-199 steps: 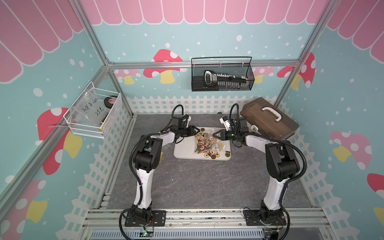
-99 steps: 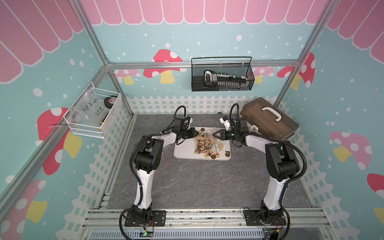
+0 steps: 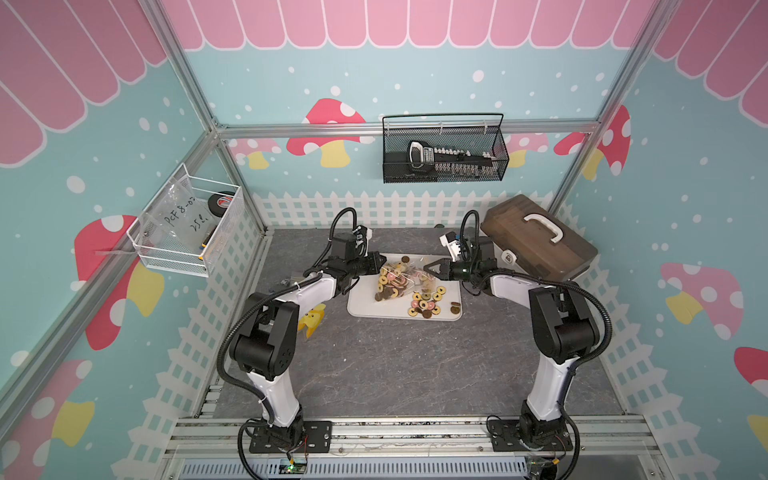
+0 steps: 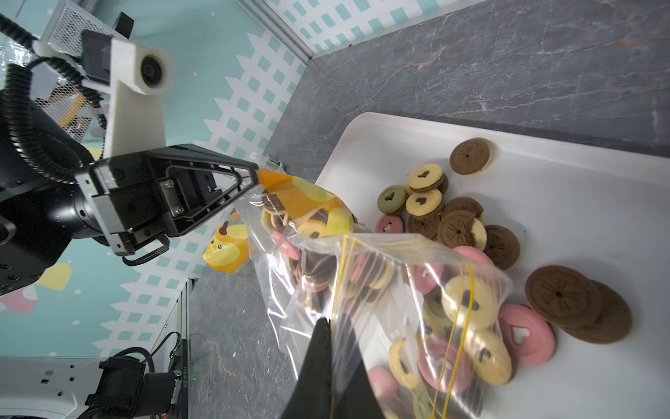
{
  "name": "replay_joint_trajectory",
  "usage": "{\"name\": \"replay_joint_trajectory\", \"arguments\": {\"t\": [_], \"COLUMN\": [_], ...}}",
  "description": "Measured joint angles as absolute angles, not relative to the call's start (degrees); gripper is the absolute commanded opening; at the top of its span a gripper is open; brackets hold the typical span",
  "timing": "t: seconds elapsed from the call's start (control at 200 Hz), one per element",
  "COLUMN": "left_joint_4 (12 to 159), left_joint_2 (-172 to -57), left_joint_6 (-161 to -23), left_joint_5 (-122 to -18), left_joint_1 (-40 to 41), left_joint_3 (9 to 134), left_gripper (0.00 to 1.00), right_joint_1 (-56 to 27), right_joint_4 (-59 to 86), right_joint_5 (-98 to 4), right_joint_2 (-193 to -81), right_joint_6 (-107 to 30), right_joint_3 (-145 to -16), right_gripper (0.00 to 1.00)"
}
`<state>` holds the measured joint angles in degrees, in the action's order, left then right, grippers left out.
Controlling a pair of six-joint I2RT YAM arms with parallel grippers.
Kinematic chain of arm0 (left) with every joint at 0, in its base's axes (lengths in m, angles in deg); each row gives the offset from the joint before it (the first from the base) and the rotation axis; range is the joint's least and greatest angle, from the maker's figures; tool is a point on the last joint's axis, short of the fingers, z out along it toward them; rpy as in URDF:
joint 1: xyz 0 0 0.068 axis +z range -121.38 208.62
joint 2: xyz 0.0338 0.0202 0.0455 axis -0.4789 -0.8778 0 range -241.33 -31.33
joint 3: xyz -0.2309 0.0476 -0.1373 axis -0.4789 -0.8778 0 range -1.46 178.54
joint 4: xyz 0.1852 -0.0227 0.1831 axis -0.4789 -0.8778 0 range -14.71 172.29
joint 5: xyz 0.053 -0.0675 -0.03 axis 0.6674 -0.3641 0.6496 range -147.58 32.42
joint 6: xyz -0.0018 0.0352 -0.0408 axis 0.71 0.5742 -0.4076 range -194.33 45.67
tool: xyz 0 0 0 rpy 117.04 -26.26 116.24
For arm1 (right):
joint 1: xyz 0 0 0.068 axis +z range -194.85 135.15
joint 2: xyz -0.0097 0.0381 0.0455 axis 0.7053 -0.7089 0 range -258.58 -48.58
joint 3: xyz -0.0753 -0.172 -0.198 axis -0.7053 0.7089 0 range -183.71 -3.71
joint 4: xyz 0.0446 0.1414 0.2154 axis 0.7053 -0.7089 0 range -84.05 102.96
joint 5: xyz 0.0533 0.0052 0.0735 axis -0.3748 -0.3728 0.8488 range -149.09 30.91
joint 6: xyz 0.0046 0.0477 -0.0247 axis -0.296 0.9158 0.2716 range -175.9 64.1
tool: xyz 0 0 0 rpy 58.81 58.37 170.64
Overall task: Pour cookies out of the ziploc bag
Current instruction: 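Pour the cookies out of the ziploc bag onto the tray.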
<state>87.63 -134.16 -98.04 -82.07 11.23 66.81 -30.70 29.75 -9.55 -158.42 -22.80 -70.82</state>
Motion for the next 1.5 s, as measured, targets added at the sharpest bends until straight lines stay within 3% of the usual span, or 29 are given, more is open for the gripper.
{"name": "replay_joint_trajectory", "arguments": {"t": [0.4, 0.635, 0.746, 0.996, 1.501], "left_joint_4": [84.46, 79.0, 77.91, 77.21, 80.53], "left_joint_2": [-131.38, -131.19, -130.99, -130.99, -129.16], "left_joint_6": [-96.75, -92.22, -91.19, -90.49, -91.74], "left_joint_5": [-79.97, -76.43, -75.71, -73.74, -72.5], "left_joint_1": [9.35, 2.66, 1.48, 2.05, 6.7], "left_joint_3": [68.47, 73.17, 73.32, 73.3, 66.72], "left_gripper": [0.0, 0.0, 0.0, 0.0, 0.0], "right_joint_1": [-30.18, -30.18, -30.18, -30.18, -30.18], "right_joint_4": [31.22, 30.04, 29.6, 29.21, 29.53], "right_joint_5": [-10.42, -10.71, -10.73, -11.19, -12.54], "right_joint_2": [-158.2, -158.27, -158.36, -158.36, -158.36], "right_joint_6": [-22.01, -22.21, -22.43, -22.67, -22.6], "right_joint_3": [-70.82, -70.85, -70.89, -70.91, -70.91], "right_gripper": [0.0, 0.14, 0.16, 0.04, 0.04]}}
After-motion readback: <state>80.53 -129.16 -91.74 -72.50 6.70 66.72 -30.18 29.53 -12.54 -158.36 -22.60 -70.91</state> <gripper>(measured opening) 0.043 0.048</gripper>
